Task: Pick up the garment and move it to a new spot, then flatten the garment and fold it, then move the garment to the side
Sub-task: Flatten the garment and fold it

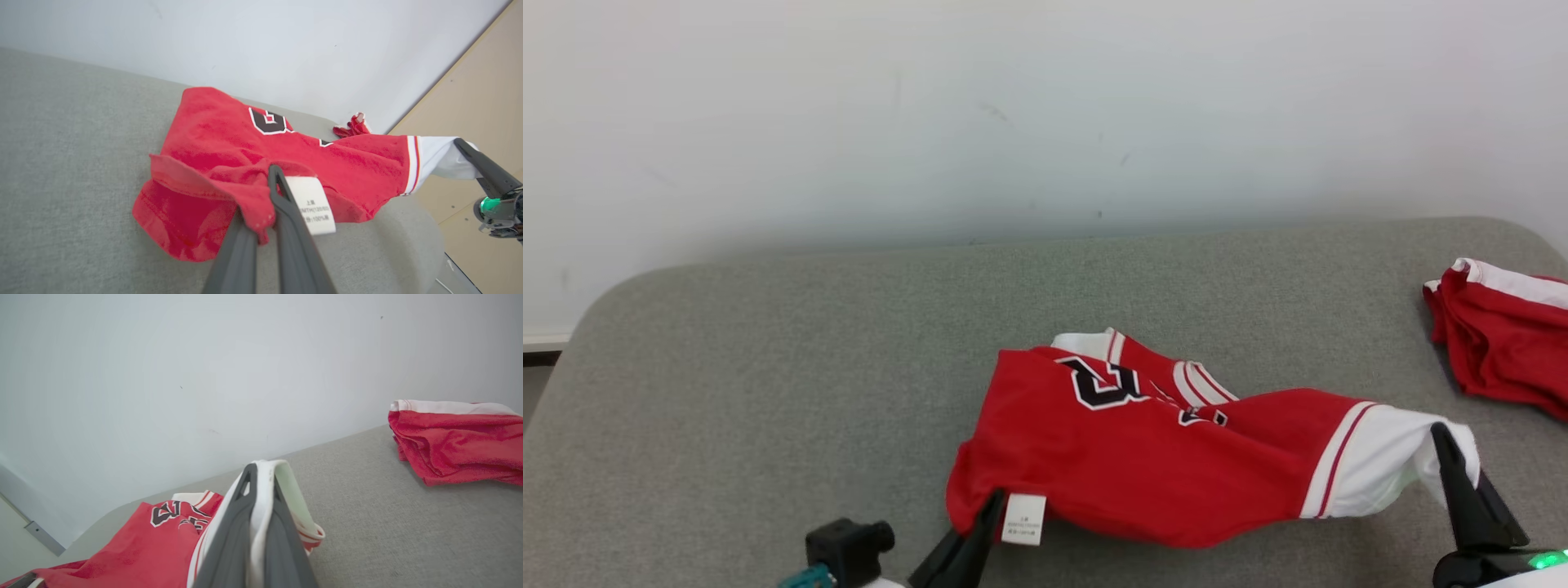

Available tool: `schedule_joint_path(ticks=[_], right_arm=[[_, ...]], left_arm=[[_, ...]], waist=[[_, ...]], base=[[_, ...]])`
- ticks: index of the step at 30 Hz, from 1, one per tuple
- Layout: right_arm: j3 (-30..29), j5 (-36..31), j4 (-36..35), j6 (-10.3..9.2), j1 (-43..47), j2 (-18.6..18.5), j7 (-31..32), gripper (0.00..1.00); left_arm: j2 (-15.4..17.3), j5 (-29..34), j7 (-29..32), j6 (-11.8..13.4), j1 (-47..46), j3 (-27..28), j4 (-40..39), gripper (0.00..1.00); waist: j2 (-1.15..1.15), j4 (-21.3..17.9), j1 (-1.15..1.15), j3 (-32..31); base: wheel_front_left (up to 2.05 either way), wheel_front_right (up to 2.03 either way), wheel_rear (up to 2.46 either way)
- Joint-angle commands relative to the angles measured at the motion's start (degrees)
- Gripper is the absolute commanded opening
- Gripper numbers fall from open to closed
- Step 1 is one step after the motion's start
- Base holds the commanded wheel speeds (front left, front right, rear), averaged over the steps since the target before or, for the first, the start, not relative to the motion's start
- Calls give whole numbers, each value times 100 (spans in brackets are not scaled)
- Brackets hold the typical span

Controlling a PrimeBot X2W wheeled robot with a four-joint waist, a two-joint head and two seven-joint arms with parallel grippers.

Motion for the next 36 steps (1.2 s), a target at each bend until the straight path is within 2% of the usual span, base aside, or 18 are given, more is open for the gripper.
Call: schedule_joint_path(ticks=[1, 6, 10, 13, 19, 20, 23, 25, 28, 32, 35, 36], right_arm=[[-92, 302, -372, -11, 88, -152, -16, 0], [-414, 1119, -1516, -11, 201, -558, 19, 0], [-914, 1677, -2518, -11, 334, -790, 21, 0], [-1420, 1973, -3249, -11, 510, -899, 15, 0], [-2690, 2474, -4338, -11, 728, -982, 87, 0], [-2690, 2474, -4338, -11, 728, -982, 87, 0], [-3187, 2754, -4589, -11, 559, -1089, 318, 0], [-3332, 2827, -4523, -11, 389, -1221, 562, 0], [-3228, 2890, -4251, -11, -138, -1318, 939, 0], [-2848, 2652, -3397, -11, -1501, -1079, 1264, 0], [-2525, 2289, -2496, -11, -2884, -682, 1526, 0], [-2502, 2168, -2137, -11, -3381, -435, 1560, 0]], left_arm=[[180, -354, 199, 9, 66, -7, -471, 0], [494, -1246, 799, 8, 58, 123, -1976, 0], [571, -1913, 1337, 95, 2, 257, -3251, 0], [614, -2291, 1735, 368, -127, 392, -4155, 0], [678, -2863, 2502, 1117, -592, 698, -5424, 0], [678, -2863, 2502, 1117, -592, 698, -5424, 0], [649, -3128, 2836, 1480, -984, 867, -5677, 0], [759, -3094, 3026, 1640, -1327, 994, -5604, 0], [821, -3088, 3263, 1768, -1921, 1104, -5220, 0], [932, -3028, 3476, 1688, -2986, 1266, -4255, 0], [983, -2790, 3470, 1515, -3950, 1294, -3279, 0], [975, -2706, 3463, 1424, -4311, 1281, -2933, 0]], waist=[[0, 19, 0, -128], [0, -11, 0, -288], [0, -66, 0, -388], [0, -95, 0, -426], [0, -158, 0, -355], [0, -158, 0, -355], [0, -181, 0, -231], [0, -201, 0, -95], [0, -204, 0, 319], [0, -213, 0, 1146], [0, -187, 0, 1761], [0, -170, 0, 1959]], base=[[0, 0, 0], [0, 0, 0], [0, 0, 0], [0, 0, 0], [0, 0, 0], [0, 0, 0], [0, 0, 0], [0, 0, 0], [0, 0, 0], [0, 0, 0], [0, 0, 0], [0, 0, 0]])
